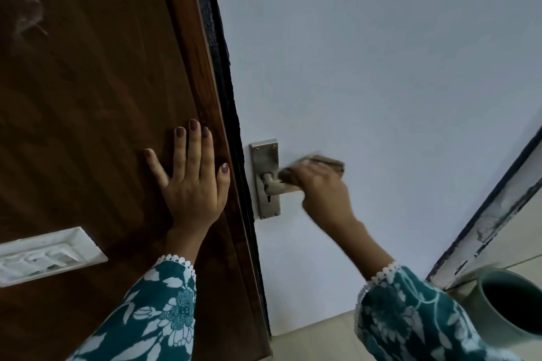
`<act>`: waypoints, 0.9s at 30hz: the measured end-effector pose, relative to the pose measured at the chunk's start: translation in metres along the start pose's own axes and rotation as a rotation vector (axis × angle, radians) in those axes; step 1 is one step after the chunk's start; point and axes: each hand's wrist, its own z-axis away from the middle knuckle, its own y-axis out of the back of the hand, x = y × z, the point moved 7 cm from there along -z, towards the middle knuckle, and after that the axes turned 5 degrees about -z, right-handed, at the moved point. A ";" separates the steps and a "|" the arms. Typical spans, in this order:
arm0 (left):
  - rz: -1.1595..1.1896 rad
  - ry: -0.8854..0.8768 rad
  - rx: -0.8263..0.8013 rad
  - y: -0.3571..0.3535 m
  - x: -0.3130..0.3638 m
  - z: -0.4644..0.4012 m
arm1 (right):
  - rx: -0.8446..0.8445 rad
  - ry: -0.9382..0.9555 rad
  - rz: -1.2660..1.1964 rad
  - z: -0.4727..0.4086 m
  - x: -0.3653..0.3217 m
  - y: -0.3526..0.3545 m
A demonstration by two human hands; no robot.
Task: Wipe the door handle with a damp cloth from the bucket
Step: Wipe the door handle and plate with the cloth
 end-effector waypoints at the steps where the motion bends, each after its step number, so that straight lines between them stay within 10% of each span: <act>1: -0.005 0.001 0.004 0.000 0.001 0.000 | -0.049 -0.081 0.011 -0.002 0.018 0.005; 11: -0.021 0.003 -0.006 0.000 0.002 -0.001 | -0.231 0.082 0.084 -0.015 -0.055 -0.023; 17: -0.029 0.014 -0.006 0.000 0.002 -0.001 | -0.411 -0.121 0.205 -0.024 0.025 0.010; 27: -0.008 0.013 -0.026 0.001 0.001 0.000 | -0.145 0.133 0.076 0.004 -0.066 -0.036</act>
